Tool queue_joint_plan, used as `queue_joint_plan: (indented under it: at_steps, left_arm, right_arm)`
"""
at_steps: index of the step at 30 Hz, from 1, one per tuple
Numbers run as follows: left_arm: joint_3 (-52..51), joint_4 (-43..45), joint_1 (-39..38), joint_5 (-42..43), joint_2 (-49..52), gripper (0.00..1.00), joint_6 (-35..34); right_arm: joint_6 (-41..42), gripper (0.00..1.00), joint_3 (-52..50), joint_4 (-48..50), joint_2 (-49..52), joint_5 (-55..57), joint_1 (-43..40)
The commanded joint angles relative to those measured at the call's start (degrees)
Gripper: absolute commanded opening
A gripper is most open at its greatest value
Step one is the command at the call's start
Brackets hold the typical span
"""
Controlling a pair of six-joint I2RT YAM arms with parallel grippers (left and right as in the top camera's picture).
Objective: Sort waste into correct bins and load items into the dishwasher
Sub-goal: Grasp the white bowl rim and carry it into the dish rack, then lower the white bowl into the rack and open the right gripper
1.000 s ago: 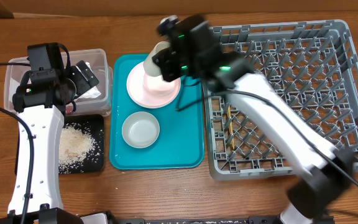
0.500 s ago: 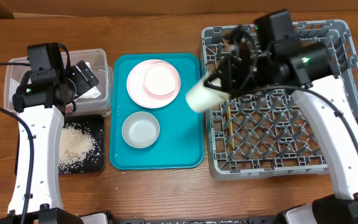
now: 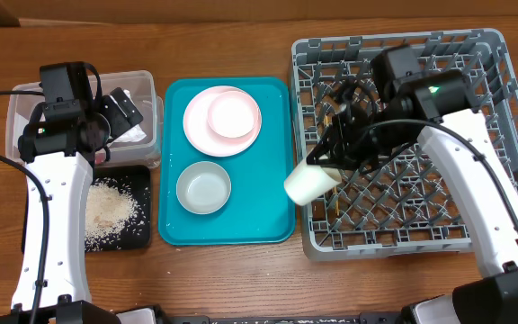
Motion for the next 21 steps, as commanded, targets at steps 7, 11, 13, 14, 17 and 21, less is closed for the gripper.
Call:
queue_joint_plan:
  at_steps: [7,11,13,14,17,21]
  left_arm:
    - [1.2,0.1,0.0,-0.1,-0.2,1.00,-0.5]
    - [1.2,0.1,0.0,-0.1,-0.2,1.00,-0.5]
    - [1.2,0.1,0.0,-0.1,-0.2,1.00,-0.5]
    - [1.2,0.1,0.0,-0.1,-0.2,1.00,-0.5]
    - [1.2,0.1,0.0,-0.1,-0.2,1.00,-0.5]
    - [1.2,0.1,0.0,-0.1,-0.2,1.00,-0.5]
  right_arm:
    - [-4.3,0.04,-8.5,2.5,-0.6,-1.4,-3.2]
    - [-4.9,0.04,-11.8,3.5,-0.6,-1.3,-4.8]
    - [-5.9,0.04,-12.9,3.5,-0.6,-1.3,-5.8]
    - [-6.3,0.04,-13.6,3.6,-0.6,-1.3,-6.4]
    - [-6.9,0.04,-15.0,4.2,-0.6,-1.3,-7.9]
    - [-8.8,0.04,-16.0,4.0,-0.6,-1.3,-9.6]
